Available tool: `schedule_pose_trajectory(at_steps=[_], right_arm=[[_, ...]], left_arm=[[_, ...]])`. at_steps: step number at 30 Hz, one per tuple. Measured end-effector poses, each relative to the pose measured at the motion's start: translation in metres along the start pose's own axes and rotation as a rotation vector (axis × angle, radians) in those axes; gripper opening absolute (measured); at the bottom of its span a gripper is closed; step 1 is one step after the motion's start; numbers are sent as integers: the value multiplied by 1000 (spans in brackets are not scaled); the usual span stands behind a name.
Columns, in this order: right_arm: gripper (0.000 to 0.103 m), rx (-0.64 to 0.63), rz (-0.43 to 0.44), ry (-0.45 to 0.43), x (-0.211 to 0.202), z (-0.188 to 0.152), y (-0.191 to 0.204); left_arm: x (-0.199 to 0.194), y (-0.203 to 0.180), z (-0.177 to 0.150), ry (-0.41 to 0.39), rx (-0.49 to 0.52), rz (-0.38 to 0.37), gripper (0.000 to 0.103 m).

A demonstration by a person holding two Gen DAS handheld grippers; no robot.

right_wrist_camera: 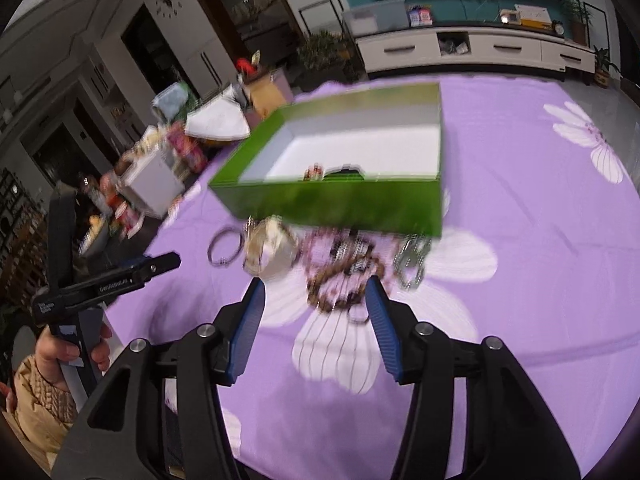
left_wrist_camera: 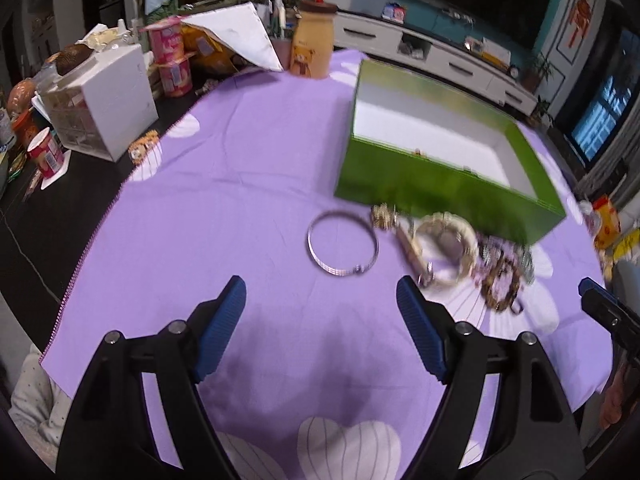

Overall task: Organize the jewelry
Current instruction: 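Move both grippers back toward the remaining jewelry beside the box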

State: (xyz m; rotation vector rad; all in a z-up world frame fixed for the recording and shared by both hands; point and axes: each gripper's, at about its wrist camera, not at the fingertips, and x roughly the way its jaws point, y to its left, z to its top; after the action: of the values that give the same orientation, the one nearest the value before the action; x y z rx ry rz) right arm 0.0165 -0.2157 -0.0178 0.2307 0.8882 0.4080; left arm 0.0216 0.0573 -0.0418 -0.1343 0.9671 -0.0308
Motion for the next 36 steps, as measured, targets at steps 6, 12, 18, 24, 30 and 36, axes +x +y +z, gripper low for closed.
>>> schedule_pose_trajectory(at_steps=[6, 12, 18, 24, 30, 36], right_arm=[[54, -33, 26, 75, 23, -16, 18], [54, -80, 24, 102, 42, -12, 36], [54, -98, -8, 123, 60, -6, 43], [54, -115, -63, 126, 77, 4, 49], [54, -163, -110, 100, 89, 16, 57], [54, -200, -130, 78, 102, 26, 64]], left_arm=[[16, 4, -12, 39, -4, -30, 79], [23, 13, -9, 28, -27, -61, 79], [32, 16, -4, 23, -24, -73, 79], [45, 12, 3, 25, -13, -90, 78], [59, 10, 15, 15, 5, -97, 59], [70, 9, 28, 11, 39, -113, 39]])
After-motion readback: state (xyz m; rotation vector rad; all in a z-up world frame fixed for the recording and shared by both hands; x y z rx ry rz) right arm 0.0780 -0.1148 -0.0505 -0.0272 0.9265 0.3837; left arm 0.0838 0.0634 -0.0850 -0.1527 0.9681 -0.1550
